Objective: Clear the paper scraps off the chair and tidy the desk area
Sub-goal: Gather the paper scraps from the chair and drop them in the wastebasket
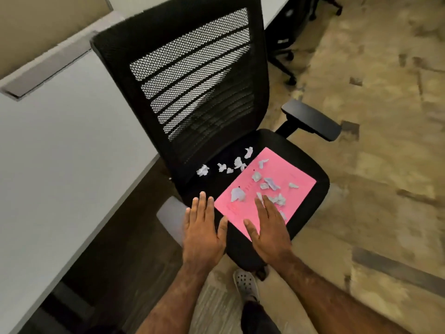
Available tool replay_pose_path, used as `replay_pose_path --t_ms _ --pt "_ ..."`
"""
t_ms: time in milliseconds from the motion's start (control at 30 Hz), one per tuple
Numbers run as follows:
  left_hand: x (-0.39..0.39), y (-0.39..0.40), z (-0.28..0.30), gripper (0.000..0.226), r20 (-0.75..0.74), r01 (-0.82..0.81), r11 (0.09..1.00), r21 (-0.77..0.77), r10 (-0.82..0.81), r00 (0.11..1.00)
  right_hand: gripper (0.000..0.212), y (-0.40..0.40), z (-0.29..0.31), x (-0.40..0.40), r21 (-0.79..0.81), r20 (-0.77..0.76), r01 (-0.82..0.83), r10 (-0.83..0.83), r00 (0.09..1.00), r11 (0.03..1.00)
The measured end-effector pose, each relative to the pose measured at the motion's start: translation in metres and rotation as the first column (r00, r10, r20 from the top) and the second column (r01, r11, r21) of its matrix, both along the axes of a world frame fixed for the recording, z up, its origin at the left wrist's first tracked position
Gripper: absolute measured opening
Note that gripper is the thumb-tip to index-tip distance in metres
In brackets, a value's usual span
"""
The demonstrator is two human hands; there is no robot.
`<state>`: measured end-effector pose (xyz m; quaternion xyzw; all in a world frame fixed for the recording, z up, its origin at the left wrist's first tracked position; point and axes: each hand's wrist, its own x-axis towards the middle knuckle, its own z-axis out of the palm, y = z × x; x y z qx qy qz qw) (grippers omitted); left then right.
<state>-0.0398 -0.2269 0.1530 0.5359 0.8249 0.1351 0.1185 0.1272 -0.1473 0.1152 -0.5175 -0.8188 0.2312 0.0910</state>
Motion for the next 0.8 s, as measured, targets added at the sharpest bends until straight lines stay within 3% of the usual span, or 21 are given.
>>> replay_pose_path --t_ms 133,300,500,700,800 --pt "0.019 0.057 -0.03 0.071 0.044 0.072 0.993 -0.099 -0.068 0.997 0.077 0.038 -0.042 0.04 -0.042 0.107 0.088 -0.083 0.991 0.995" --pt "0.042 0.108 -0.084 0.08 0.181 0.072 0.973 -0.219 -0.031 0.983 0.087 0.069 -0.096 0.078 -0.087 0.202 -0.001 0.019 0.979 0.996" --pt "0.041 0.145 -0.152 0.085 0.08 0.138 0.952 -0.273 -0.121 0.989 0.092 0.101 -0.142 0.086 -0.086 0.228 -0.048 0.067 0.971 0.995" --pt "0.039 0.173 -0.188 0.108 0.174 0.278 0.954 -0.116 -0.256 0.951 0.11 0.131 -0.161 0.077 -0.023 0.164 0.061 -0.056 0.985 0.998" --pt "0.032 0.196 -0.2 0.117 0.126 0.401 0.915 -0.037 -0.394 0.91 0.115 0.152 -0.169 0.074 0.007 0.098 0.043 -0.044 0.994 0.999"
